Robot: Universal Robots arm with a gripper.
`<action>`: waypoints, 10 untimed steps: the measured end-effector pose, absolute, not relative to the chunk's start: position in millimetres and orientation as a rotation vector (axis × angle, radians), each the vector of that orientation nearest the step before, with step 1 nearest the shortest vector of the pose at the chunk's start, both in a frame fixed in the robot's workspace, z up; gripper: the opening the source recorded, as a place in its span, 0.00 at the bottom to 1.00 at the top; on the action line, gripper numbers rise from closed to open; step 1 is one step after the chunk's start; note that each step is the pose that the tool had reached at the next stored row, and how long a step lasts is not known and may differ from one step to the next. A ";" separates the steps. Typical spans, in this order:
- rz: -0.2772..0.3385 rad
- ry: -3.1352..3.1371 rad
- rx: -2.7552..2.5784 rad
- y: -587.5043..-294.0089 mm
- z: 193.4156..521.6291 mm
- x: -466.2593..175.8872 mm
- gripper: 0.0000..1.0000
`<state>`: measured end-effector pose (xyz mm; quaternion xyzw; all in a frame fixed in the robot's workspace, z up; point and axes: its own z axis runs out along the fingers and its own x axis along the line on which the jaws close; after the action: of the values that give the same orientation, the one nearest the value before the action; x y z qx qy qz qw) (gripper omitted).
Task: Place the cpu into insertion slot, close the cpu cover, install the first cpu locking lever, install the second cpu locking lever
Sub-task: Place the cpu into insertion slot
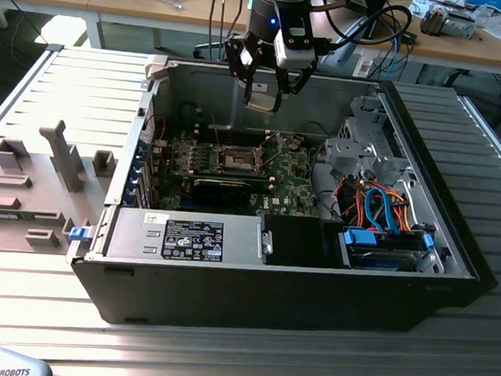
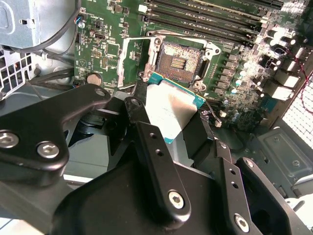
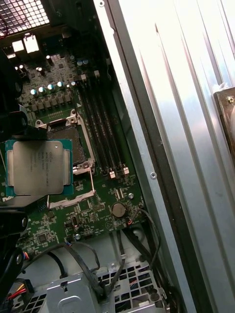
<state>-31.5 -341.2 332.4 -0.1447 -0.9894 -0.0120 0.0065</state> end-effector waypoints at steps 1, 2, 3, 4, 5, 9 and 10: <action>-0.038 -3.095 -0.454 -341.2 332.4 -31.5 0.54; -0.038 -3.095 -0.454 -341.2 332.3 -31.5 0.54; -0.038 -3.095 -0.455 -341.2 332.4 -31.5 0.54; -0.038 -3.095 -0.456 -341.2 332.3 -31.5 0.54; -0.038 -3.095 -0.457 -341.2 332.3 -31.5 0.54; -0.037 -3.093 -0.470 -341.2 332.4 -31.5 0.54; -0.037 -3.093 -0.471 -341.2 332.3 -31.5 0.54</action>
<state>-31.5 -341.2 332.3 -0.1505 -0.9885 -0.0118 0.0063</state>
